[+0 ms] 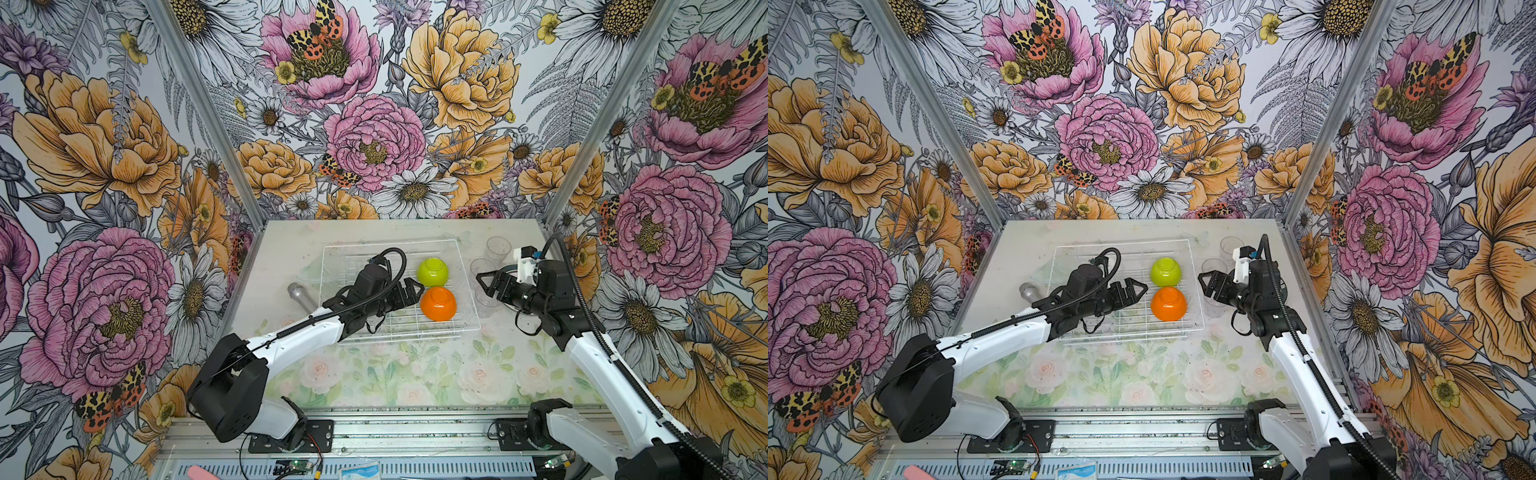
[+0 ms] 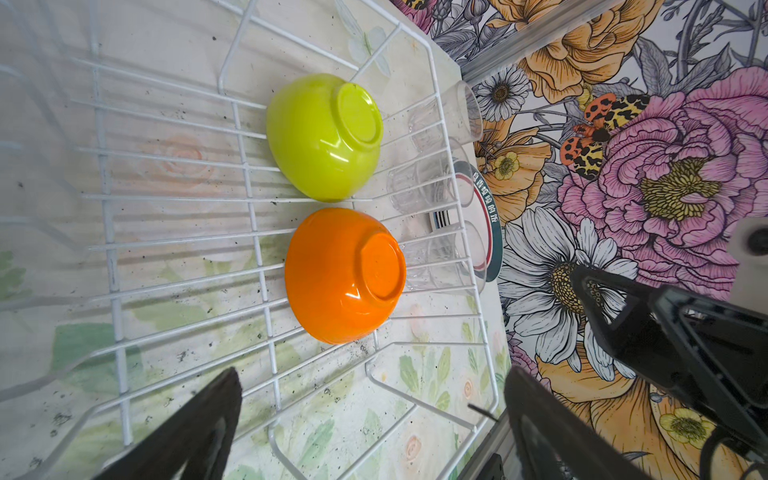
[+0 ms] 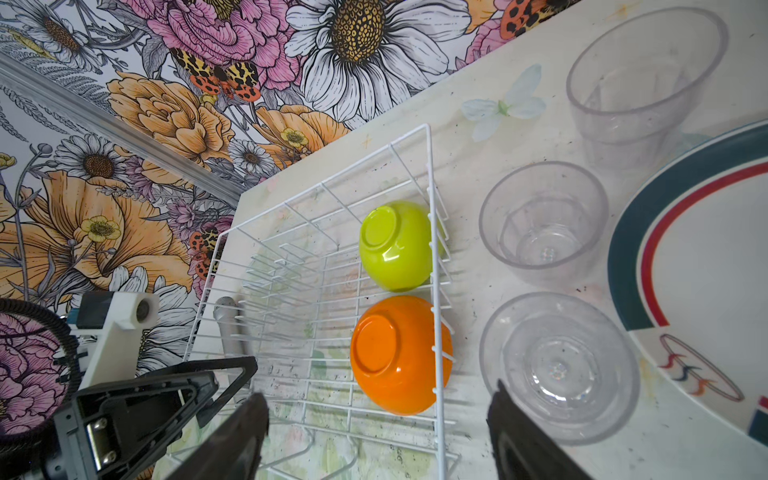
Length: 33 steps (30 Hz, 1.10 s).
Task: Unload the mixed dishes from the dish rack
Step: 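Lower the left gripper down to the orange bowl's rim in the rack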
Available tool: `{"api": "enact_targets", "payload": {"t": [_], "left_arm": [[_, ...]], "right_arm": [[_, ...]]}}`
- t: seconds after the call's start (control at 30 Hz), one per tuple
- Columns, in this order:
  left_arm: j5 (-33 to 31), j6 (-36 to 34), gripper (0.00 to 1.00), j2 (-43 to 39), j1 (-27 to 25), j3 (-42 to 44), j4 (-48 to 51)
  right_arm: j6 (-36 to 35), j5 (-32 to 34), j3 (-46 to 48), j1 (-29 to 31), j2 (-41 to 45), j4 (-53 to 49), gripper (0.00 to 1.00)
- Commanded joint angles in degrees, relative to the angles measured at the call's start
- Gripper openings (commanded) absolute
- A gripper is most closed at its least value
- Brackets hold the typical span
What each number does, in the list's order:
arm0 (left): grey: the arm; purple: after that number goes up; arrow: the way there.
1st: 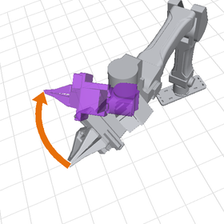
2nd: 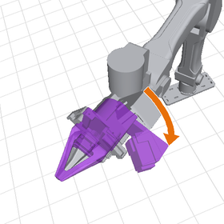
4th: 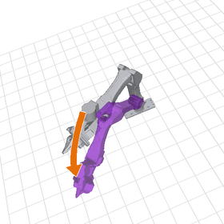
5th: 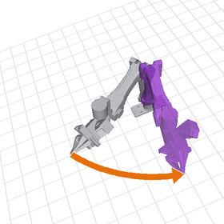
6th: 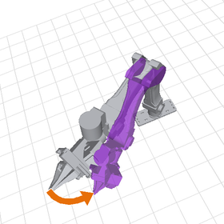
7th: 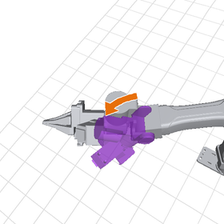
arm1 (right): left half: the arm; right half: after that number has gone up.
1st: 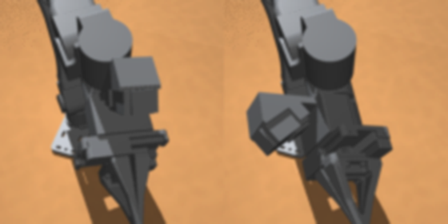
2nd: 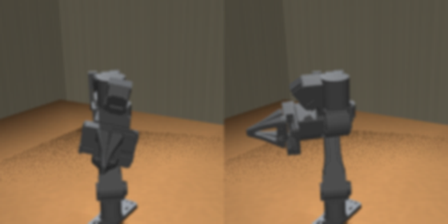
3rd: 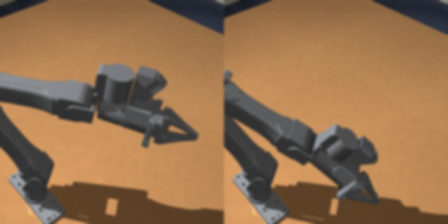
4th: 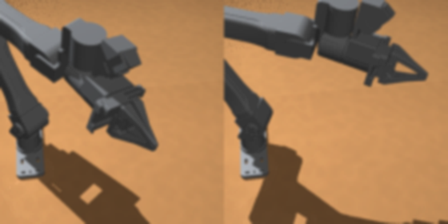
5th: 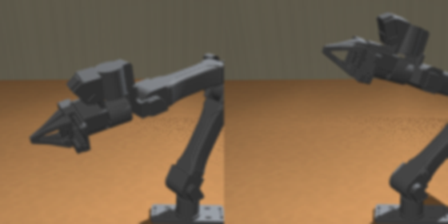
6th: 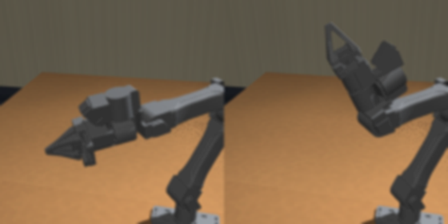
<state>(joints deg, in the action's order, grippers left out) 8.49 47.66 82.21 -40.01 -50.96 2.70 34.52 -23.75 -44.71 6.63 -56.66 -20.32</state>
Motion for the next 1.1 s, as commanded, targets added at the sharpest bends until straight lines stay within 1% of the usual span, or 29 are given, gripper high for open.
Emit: {"api": "enact_targets", "payload": {"t": [0.0, 0.23, 0.4, 0.53, 0.77, 1.07], "left_arm": [[-0.1, -2.0, 0.98, 1.1, -0.3, -0.9, -2.5], [2.9, -2.1, 0.96, 3.9, -0.2, -1.0, -4.4], [5.7, -1.2, 0.92, 7.2, -0.4, -1.8, -7.1], [8.0, -0.9, 0.92, 10.7, -0.3, -3.4, -7.9], [9.5, -0.3, 0.93, 14.9, 0.0, -5.3, -10.0], [12.9, 5.3, 0.94, 21.5, 1.4, -5.3, -18.7]], "right_arm": [[2.9, -1.1, 1.1, 0.6, 1.1, 2.7, 0.84], [4.6, -0.6, 1.6, 1.1, 3.1, 3.0, 0.83], [5.9, -0.6, 1.6, 1.1, 4.1, 2.9, 0.83], [7.2, -0.2, 2.3, 1.3, 6.0, 2.9, 0.83], [8.4, 1.0, 5.7, 1.3, 10.7, 2.8, 0.82], [8.5, 1.4, 6.8, 1.3, 11.9, 2.8, 0.82]]}}
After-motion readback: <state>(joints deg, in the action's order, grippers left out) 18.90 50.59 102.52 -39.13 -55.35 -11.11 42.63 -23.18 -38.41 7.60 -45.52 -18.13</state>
